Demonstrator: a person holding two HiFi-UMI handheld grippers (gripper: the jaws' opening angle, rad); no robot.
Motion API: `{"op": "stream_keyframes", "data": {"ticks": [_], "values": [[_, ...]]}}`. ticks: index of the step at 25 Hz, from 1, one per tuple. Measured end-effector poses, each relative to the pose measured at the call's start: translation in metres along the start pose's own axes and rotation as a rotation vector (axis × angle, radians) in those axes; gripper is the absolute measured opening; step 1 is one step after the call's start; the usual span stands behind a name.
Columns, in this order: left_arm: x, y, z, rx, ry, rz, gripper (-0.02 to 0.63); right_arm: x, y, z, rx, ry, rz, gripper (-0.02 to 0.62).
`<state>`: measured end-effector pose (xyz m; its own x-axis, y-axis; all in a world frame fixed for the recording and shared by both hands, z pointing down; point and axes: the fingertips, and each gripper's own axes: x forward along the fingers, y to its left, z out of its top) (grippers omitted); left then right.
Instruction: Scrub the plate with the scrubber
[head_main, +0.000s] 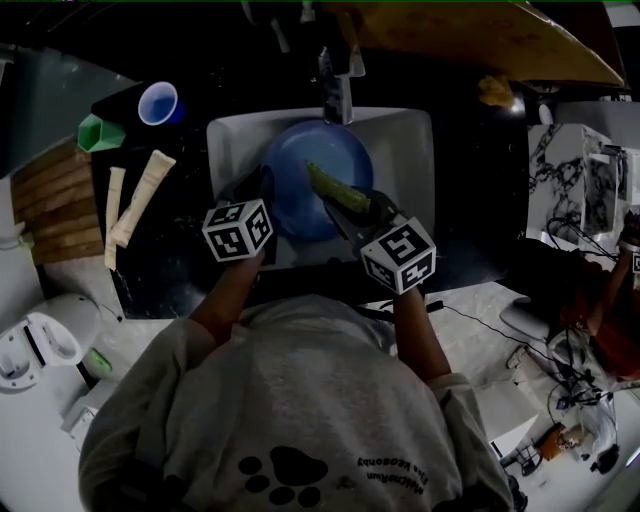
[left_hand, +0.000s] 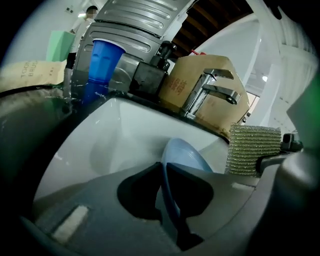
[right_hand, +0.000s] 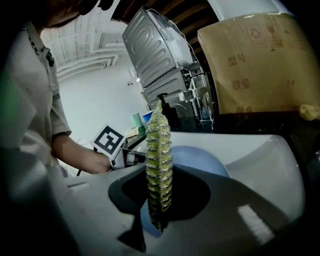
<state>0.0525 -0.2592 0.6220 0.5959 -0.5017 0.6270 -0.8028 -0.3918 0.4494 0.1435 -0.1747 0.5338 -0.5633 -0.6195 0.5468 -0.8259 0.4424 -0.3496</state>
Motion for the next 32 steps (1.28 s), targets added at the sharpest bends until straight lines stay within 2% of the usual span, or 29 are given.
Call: {"op": "stream_keyframes", "data": {"ticks": [7, 11, 12, 14, 19, 20, 22, 27, 32], "values": [[0.015, 0.006, -0.008, -0.011, 0.024, -0.013, 0.029, 0.004, -0.007, -0.003, 0.019, 0.012, -0.012, 0.067], [0.019, 0.002, -0.014, 0.027, 0.049, 0.003, 0.042, 0.005, -0.007, -0.001, 0.019, 0.010, -0.013, 0.067], [0.020, 0.001, -0.016, 0.031, 0.056, 0.009, 0.049, 0.006, -0.007, -0.001, 0.018, 0.009, -0.013, 0.067], [0.021, 0.001, -0.019, 0.024, 0.074, 0.021, 0.107, 0.006, -0.006, -0.001, 0.018, 0.008, -0.015, 0.067], [0.021, 0.004, -0.023, 0.012, 0.100, 0.062, 0.119, 0.003, -0.003, 0.000, 0.013, -0.002, -0.021, 0.067], [0.021, 0.004, -0.022, 0.010, 0.097, 0.068, 0.150, 0.002, -0.003, 0.000, 0.012, -0.005, -0.023, 0.067], [0.020, 0.005, -0.019, 0.018, 0.085, 0.086, 0.221, 0.000, -0.003, 0.002, 0.010, -0.013, -0.026, 0.067], [0.007, 0.004, 0.005, 0.099, -0.001, 0.110, 0.221, -0.009, -0.005, 0.005, 0.001, -0.033, -0.068, 0.067], [-0.022, -0.018, 0.039, 0.211, -0.149, 0.076, 0.178, -0.022, -0.017, 0.006, 0.001, -0.054, -0.192, 0.067]]}}
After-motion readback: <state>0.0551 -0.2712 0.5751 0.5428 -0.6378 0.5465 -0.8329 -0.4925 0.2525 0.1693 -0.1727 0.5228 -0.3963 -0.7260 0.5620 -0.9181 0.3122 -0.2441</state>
